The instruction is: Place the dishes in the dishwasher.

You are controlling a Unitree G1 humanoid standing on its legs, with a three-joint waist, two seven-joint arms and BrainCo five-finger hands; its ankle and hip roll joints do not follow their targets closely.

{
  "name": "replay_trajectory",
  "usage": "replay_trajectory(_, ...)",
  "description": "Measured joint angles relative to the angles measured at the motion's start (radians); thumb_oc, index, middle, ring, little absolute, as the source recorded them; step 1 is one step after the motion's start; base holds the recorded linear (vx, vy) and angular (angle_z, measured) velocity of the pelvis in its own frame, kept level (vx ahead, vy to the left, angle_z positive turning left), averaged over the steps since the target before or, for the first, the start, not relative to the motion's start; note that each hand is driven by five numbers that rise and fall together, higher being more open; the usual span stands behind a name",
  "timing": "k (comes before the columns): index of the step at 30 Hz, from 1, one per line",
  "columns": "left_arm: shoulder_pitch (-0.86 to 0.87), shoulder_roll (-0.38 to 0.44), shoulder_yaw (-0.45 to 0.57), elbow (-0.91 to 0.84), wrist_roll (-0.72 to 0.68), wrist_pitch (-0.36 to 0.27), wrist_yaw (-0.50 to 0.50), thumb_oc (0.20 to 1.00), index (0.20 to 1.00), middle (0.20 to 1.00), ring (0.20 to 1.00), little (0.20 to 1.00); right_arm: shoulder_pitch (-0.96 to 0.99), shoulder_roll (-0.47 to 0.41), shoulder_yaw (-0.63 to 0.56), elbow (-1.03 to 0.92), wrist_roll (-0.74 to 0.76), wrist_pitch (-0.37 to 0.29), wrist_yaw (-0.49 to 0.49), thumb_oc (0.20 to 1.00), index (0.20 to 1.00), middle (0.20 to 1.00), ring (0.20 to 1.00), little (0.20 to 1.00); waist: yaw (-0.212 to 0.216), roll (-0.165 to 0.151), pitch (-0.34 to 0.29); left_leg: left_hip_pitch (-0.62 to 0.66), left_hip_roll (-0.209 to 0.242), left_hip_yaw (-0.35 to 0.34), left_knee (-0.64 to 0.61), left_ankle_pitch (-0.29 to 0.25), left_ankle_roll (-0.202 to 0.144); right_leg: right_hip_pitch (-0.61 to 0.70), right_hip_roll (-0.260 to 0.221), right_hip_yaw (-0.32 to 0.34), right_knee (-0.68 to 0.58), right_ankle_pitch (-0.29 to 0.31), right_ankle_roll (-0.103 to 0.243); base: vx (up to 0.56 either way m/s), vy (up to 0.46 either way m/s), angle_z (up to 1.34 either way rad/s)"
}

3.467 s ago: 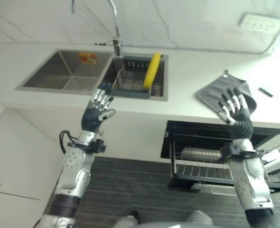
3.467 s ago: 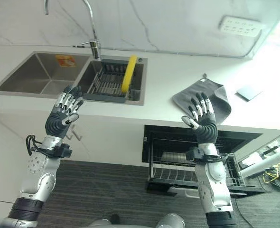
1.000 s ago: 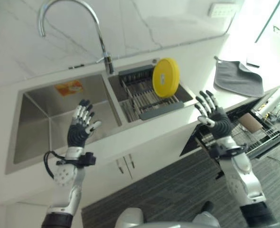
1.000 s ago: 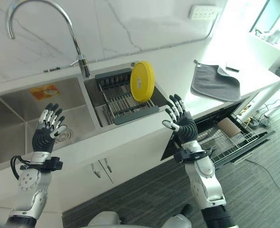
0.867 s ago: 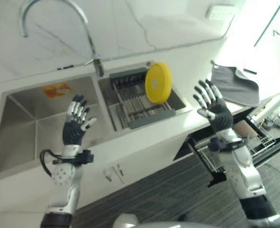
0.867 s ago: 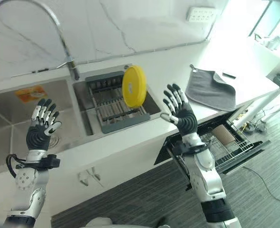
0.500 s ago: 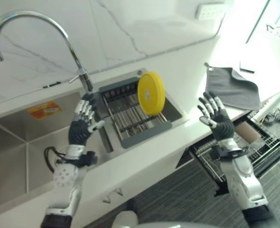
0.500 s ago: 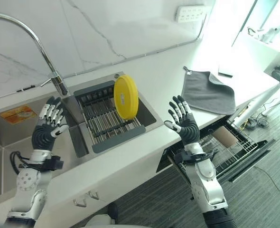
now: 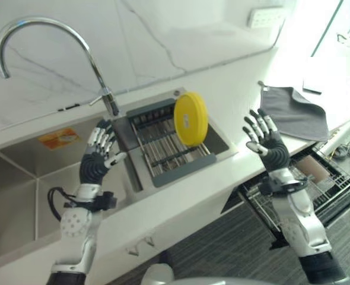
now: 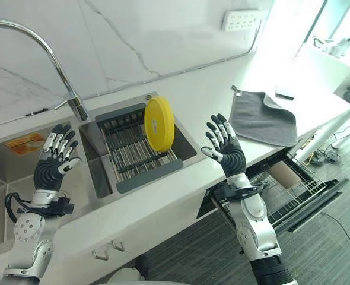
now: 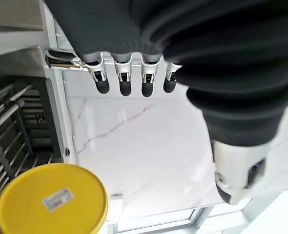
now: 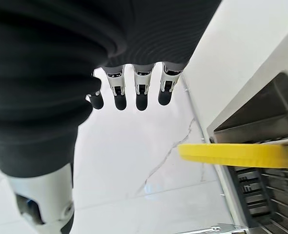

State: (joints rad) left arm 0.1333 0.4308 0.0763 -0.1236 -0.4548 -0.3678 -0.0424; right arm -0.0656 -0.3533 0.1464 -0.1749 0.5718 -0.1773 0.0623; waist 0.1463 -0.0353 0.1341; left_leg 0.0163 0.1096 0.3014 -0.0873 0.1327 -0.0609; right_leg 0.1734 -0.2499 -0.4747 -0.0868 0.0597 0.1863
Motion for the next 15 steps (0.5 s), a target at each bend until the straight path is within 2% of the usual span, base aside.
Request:
replay_trajectory(1,0.000,-0.001,0.000,-0.001,0.001,0.000,0.001,1.000,1.000,1.000,1.000,1.000,0.000,0.000,0.001,0.000,0.000,0.000,0.000,1.000,1.000,1.000,1.000,1.000,0.003,0.004,-0.003,-0.002,0.010,0.000,-0.001,0.000,0.001,-0.001,0.007,0.000,0.000,-0.004,-0.001,-0.03,-0.046,0.02)
replay_trajectory(2,0.002,-0.002,0.000,-0.001,0.002,0.000,0.002,1.000,1.000,1.000,1.000,1.000,-0.001,-0.001,0.001,0.000,0.000,0.000,-0.001,1.000,1.000,1.000,1.000,1.000,0.004,0.008,-0.005,-0.004,0.013,-0.002,-0.002,0.000,0.000,-0.002,0.015,0.000,0.000,-0.013,-0.016,-0.03,-0.045,0.02)
replay_trajectory(6,0.009,-0.007,-0.005,-0.004,0.002,0.000,0.009,1.000,1.000,1.000,1.000,1.000,-0.009,-0.009,0.000,0.000,0.000,-0.007,-0.017,1.000,1.000,1.000,1.000,1.000,0.008,0.027,-0.031,-0.007,0.020,-0.011,-0.001,0.003,-0.002,-0.003,0.020,-0.002,0.000,-0.012,-0.017,-0.03,-0.046,0.02)
replay_trajectory(8,0.016,-0.007,-0.005,-0.011,0.002,0.000,0.010,1.000,1.000,1.000,1.000,1.000,-0.018,-0.015,-0.002,0.000,-0.001,-0.012,-0.024,1.000,1.000,1.000,1.000,1.000,0.011,0.029,-0.043,-0.007,0.016,-0.015,0.001,0.013,-0.006,-0.001,0.019,-0.004,0.000,-0.007,-0.008,-0.05,-0.048,0.03)
replay_trajectory(15,0.005,-0.007,-0.009,-0.014,0.002,0.009,-0.001,1.000,1.000,1.000,1.000,1.000,-0.117,-0.058,-0.004,0.017,0.000,-0.016,-0.041,1.000,1.000,1.000,1.000,1.000,0.037,0.028,-0.043,0.002,0.011,-0.030,0.001,0.014,-0.006,0.024,0.022,-0.026,0.000,-0.009,-0.007,-0.01,-0.027,0.08)
